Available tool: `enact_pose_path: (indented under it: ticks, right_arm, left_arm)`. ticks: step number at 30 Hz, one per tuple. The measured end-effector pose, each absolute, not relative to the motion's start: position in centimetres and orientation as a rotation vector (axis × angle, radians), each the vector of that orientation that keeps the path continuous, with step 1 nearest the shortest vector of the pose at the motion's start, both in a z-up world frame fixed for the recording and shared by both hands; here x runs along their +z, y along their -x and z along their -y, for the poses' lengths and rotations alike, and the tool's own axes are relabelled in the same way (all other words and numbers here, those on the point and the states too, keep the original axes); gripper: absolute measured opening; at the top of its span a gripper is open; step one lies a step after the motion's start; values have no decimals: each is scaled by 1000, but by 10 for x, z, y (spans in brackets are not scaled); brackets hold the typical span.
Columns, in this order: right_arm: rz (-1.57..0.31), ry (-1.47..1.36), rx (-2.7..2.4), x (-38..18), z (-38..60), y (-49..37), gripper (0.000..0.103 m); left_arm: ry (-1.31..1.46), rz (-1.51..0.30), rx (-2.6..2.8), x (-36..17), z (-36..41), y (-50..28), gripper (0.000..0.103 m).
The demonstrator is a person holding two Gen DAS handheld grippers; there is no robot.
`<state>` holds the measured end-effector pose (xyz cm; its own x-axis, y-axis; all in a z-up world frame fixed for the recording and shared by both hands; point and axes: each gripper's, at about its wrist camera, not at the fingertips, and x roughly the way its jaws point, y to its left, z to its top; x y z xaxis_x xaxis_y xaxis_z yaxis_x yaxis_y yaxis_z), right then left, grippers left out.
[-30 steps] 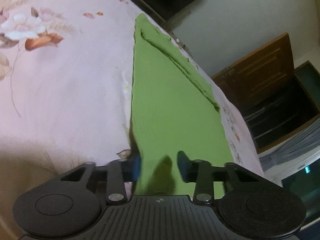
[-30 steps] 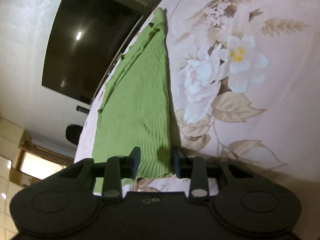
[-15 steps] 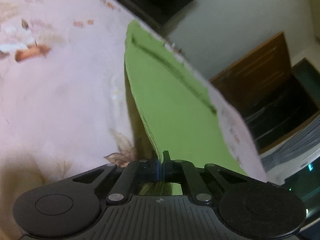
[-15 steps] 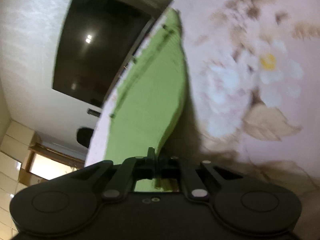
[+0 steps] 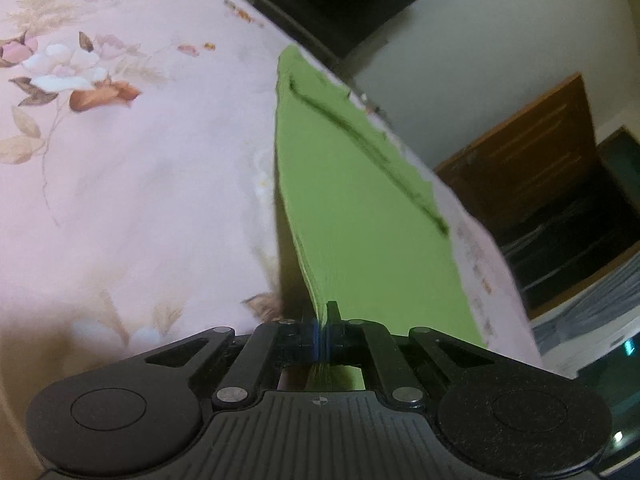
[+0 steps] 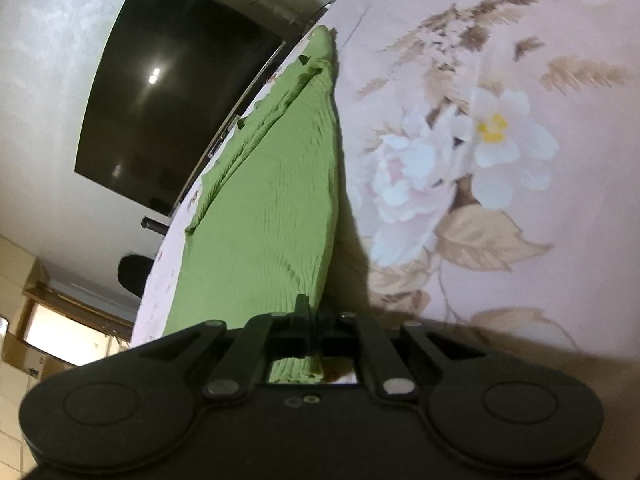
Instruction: Fold small clothes
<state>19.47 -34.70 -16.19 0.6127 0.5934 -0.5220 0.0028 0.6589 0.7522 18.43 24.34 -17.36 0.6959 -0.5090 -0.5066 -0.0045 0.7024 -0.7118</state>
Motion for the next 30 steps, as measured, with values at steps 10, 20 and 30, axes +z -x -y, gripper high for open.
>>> enact_pose_path:
  ticks: [10,20,30]
  right_arm:
    - [-734,-666,459,-97,344,-224,4]
    - [-634,-620,485,-22,351,-351,4]
    - [-680,-673,494,-40,355,-514,4]
  left_arm:
    - [846,-575,-355,-123,-246,-227,3]
    - [805,-477,-389,-52,-250,-366,3]
    - [775,-553,-327,-71,-246,-519,3]
